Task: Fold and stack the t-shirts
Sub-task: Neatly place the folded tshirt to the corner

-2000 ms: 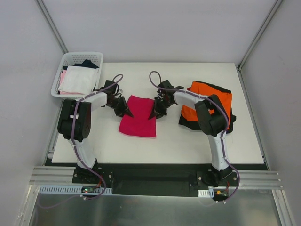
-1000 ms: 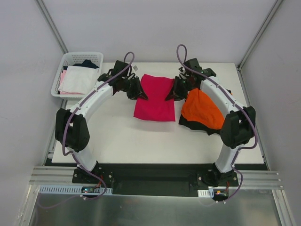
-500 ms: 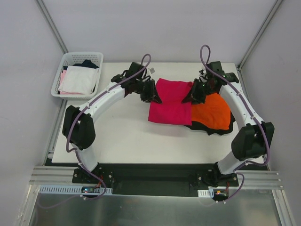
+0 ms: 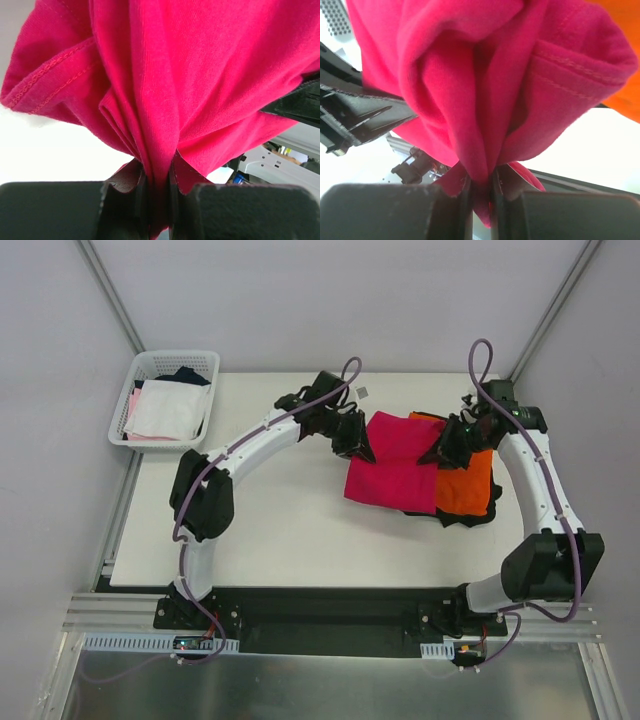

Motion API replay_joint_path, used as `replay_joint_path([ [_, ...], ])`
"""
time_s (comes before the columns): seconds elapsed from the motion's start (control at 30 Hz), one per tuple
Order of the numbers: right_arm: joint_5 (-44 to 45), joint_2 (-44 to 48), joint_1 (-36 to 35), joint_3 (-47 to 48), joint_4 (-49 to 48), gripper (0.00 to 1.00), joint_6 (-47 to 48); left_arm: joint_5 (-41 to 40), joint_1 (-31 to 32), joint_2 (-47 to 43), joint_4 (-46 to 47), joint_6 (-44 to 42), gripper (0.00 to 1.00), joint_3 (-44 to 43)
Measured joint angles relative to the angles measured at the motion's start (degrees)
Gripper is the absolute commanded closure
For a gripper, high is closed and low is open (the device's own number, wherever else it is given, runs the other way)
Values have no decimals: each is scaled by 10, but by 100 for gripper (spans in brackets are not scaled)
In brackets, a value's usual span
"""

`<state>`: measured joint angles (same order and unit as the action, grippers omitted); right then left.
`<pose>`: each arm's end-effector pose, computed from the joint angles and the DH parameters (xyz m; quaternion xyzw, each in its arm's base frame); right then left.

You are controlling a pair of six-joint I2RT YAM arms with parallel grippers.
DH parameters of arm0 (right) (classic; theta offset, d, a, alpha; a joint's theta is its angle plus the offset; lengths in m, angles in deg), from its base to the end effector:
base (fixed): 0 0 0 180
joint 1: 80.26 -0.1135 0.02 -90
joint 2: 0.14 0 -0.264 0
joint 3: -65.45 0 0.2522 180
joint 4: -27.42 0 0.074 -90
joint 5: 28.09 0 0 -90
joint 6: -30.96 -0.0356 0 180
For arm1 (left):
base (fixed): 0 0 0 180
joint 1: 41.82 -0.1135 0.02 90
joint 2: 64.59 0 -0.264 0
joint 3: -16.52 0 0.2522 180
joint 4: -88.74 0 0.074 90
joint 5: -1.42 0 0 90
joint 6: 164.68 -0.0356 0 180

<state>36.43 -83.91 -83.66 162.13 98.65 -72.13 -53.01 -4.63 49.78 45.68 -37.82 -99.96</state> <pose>0.2915 0.0327 0.3420 0.0193 0.9401 0.2481 0.2331 0.3529 -0.2938 0.2958 0.1293 0.8659 -0.4599 0.1482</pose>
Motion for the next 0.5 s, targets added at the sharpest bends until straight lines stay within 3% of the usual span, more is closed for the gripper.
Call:
replay_joint_path([
  [0.5, -24, 34, 127, -31, 46, 99, 44, 34, 46, 92, 1, -9, 92, -115],
])
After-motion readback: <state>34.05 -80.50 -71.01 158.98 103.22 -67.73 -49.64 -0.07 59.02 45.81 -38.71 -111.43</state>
